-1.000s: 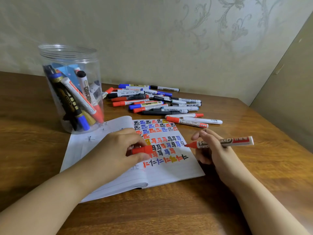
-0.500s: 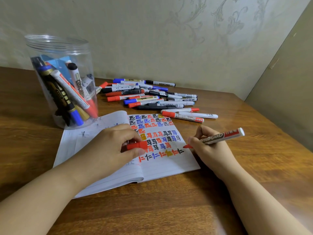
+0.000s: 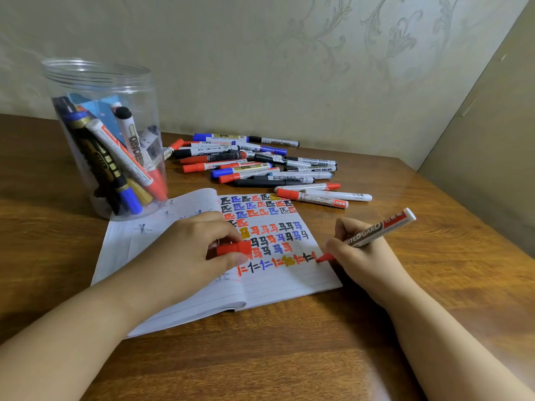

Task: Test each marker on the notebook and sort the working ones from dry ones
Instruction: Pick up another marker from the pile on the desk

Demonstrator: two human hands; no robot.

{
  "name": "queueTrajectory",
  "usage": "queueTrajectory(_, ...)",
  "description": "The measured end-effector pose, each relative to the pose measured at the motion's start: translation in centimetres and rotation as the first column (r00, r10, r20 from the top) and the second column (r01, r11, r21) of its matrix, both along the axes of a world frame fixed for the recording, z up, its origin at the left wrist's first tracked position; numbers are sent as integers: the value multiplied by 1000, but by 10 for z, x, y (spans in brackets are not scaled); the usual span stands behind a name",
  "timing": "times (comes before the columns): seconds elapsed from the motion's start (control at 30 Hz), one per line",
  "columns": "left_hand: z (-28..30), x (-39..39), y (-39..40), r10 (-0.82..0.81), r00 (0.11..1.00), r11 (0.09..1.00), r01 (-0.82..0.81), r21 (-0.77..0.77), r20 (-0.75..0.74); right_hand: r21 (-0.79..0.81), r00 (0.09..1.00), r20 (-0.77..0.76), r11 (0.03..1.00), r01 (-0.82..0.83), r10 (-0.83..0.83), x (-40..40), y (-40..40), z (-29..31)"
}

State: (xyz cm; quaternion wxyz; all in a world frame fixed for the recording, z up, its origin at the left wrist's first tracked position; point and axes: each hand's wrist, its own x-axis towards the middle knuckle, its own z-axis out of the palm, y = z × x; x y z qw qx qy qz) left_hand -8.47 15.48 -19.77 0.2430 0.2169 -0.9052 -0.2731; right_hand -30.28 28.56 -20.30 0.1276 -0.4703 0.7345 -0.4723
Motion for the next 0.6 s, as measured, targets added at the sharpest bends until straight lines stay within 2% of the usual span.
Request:
queueTrajectory(0.13,0,0,0,2,1000,1000,-2,-1,-3,-31,999,31,999,40,-39,-2,0,-2)
queueTrajectory(0.27,0,-1,0,3,1000,1000,-3,-10,11,-2,999,-38,999,36,-36,-3,0,-1)
queueTrajectory(0.43,0,0,0,6,1000,1000,-6,-2,9,-15,999,34,999,31,-31,-2,3,-1)
queueTrajectory(0.6,0,-1,-1,2,1000,1000,-2,-5,12,18,998,-53,1000,22,-21,-1,3,2)
